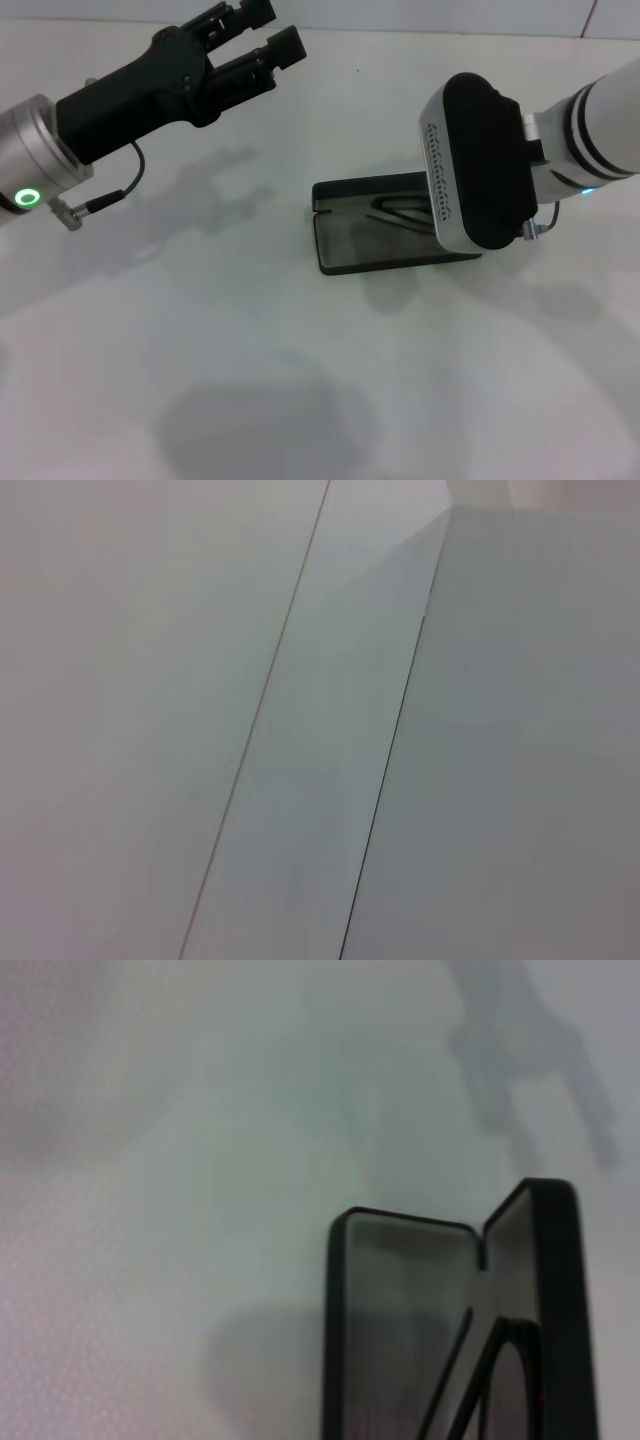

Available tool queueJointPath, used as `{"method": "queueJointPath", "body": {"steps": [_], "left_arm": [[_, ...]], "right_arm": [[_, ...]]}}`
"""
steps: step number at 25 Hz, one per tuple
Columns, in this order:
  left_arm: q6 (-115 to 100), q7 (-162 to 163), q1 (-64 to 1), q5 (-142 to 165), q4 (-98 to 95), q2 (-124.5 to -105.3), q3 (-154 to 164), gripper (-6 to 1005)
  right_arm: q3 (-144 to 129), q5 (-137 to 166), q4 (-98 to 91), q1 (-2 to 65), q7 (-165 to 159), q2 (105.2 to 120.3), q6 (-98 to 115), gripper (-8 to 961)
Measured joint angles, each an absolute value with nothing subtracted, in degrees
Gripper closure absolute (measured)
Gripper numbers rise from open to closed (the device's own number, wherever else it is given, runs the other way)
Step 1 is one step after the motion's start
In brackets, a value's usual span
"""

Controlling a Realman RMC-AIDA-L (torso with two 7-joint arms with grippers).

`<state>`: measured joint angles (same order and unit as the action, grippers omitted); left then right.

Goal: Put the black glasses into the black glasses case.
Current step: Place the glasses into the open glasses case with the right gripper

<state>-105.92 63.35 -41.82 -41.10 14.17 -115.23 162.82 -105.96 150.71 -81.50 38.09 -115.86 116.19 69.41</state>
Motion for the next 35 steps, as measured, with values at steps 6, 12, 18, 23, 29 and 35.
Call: {"method": "queueJointPath", "body": {"steps": [6,12,18,23,29,35], "left_arm": [[-105.9,63.3,-41.7,-42.5,14.3,-115.22,162.9,214],[-105.9,63.6,-42.1,-42.7,14.4,-114.88,162.9,214],[-105.5,63.9,-42.9,-42.5,14.4,-114.75,162.9,214],[-104.7,64.5,-43.6,-42.3,14.4,-114.83,162.9,213],[-104.6,64.4,-43.6,-42.3,14.4,-115.13,163.0,213],[-104.6,64.2,-43.6,-42.3,14.4,-115.21,162.9,213]], "right_arm": [[-106.1,151.6,-86.5,32.5,-115.4,116.11,64.3,847],[-109.4,151.4,-87.6,24.5,-113.2,116.12,51.0,846],[-112.0,150.8,-86.9,22.4,-112.6,116.16,46.3,846],[-114.1,151.1,-85.8,21.9,-112.5,116.15,43.5,846],[-114.8,151.2,-85.2,21.9,-111.2,116.1,42.3,845],[-115.5,151.5,-84.9,21.8,-110.1,116.1,42.2,845]]}}
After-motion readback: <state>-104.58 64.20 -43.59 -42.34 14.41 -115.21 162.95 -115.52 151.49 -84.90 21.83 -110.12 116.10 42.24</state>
